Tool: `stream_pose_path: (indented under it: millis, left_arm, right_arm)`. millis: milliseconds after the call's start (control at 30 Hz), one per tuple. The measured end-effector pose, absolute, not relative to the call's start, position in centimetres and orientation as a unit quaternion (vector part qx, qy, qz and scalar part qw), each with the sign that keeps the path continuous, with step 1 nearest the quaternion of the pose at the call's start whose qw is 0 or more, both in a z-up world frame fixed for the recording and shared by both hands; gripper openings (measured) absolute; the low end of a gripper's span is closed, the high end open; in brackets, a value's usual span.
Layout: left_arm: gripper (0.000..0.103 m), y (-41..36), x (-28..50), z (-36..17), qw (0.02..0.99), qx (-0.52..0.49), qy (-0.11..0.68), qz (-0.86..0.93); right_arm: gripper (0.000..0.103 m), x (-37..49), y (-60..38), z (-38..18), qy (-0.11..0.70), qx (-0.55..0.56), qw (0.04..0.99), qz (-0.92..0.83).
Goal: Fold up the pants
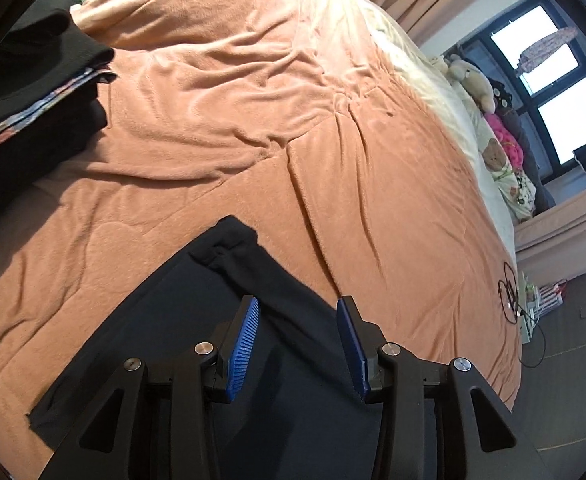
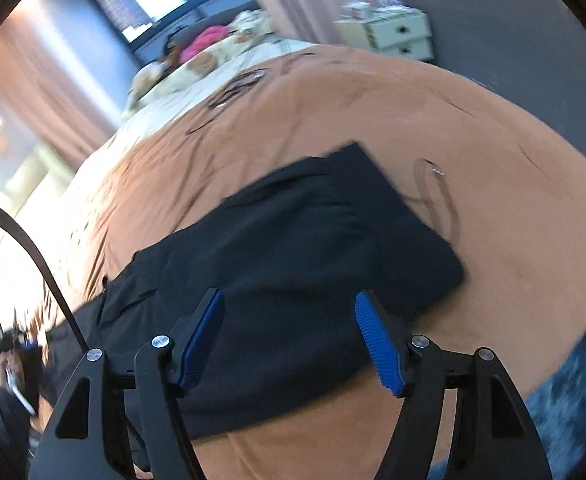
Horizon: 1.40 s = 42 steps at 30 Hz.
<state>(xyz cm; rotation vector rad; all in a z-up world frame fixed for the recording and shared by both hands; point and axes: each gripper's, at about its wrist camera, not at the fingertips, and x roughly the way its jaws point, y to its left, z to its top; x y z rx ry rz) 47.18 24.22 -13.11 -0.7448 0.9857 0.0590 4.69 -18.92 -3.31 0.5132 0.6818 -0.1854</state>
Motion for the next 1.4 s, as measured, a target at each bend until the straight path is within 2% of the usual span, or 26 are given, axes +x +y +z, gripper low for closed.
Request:
stream_pose_path:
  millis: [267,800,967,1167,1233,1300,1400]
  left_arm:
    - [0.043,23.8,49.5,-13.8,0.807,-0.343,0.478,0.043]
    - [0.043,23.1,53.5,-18.3,0.777,-0.322,0.534,0.084]
    - [0.024,23.2,54.1,-19.4,0.768,-0.318,0.545,0.108]
    - [0.017,23.6,54.2,-19.7,0.766,-0.322,0.545,0.108]
    - [0.017,23.8,54.1,-19.9,0.765,-0.326,0.544,0.107]
    - [0.017,23.9,54.3,-19.9,0.766,-0.327,0.544,0.106]
    - [0.017,24.0,54.2,-20.0,0.766,-0.331,0.542,0.105]
  right_arm:
    - [0.066,11.7,-14.1,-1.5,0.346,0.156,0.925,-0.029]
    - [0.066,23.9,-7.7,-1.6,0.387,0.034,0.916,0.1]
    - [0.066,27.6,-5.2,-2.3,0.415,-0.015,0.898,0.142]
    - [0.066,32.2,-2.8,-3.2,0.444,-0.072,0.875,0.177]
    - [0.063,33.9,-1.8,-3.7,0.454,-0.098,0.867,0.182]
    - [0.052,35.4,-1.0,-4.4,0.471,-0.117,0.855,0.184]
    - [0.046,37.1,-0.5,-5.2,0.488,-0.143,0.839,0.193]
